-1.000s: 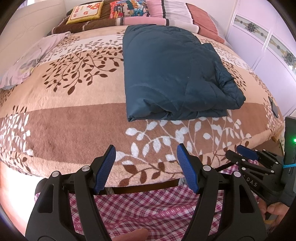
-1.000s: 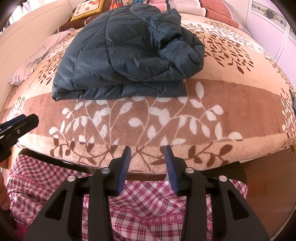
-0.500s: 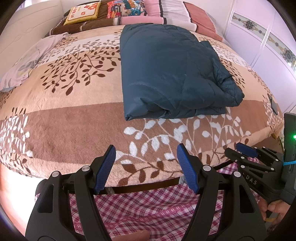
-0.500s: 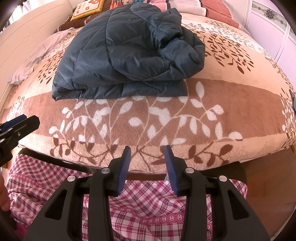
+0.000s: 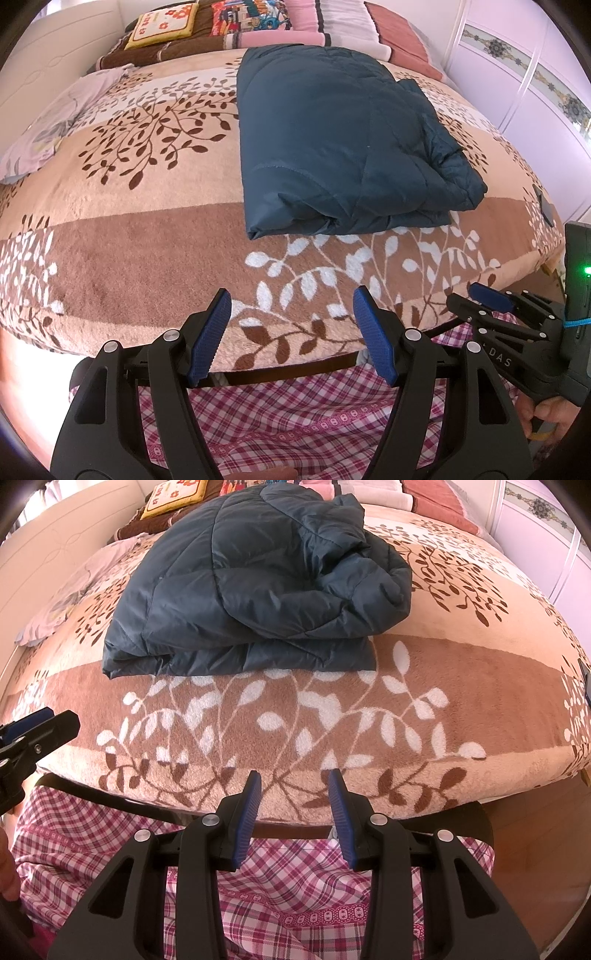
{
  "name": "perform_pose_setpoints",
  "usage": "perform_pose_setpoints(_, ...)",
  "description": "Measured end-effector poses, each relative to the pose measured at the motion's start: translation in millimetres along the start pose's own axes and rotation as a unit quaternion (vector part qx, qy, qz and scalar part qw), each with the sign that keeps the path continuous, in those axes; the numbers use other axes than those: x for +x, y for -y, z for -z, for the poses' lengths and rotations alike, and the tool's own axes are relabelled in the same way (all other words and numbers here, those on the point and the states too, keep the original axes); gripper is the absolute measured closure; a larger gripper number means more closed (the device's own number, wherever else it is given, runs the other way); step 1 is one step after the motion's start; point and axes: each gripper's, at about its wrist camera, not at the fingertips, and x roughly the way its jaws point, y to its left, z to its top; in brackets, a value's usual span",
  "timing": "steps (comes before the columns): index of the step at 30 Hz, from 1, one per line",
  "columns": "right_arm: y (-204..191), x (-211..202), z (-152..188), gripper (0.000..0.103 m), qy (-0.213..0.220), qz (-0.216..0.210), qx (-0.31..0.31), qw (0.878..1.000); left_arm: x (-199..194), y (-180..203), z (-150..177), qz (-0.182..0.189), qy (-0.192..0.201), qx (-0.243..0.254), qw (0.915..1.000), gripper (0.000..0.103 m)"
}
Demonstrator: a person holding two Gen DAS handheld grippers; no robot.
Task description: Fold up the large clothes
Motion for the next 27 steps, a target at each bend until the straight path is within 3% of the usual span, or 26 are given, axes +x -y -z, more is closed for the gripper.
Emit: perform_pose_setpoints(27,2.8,-0.2,-0.6,0.065,-0.002,-0.002,-0.002,1.000,2.1,-2.6,2.0,-0.004,-0.005,0.000,1.0000,0.035)
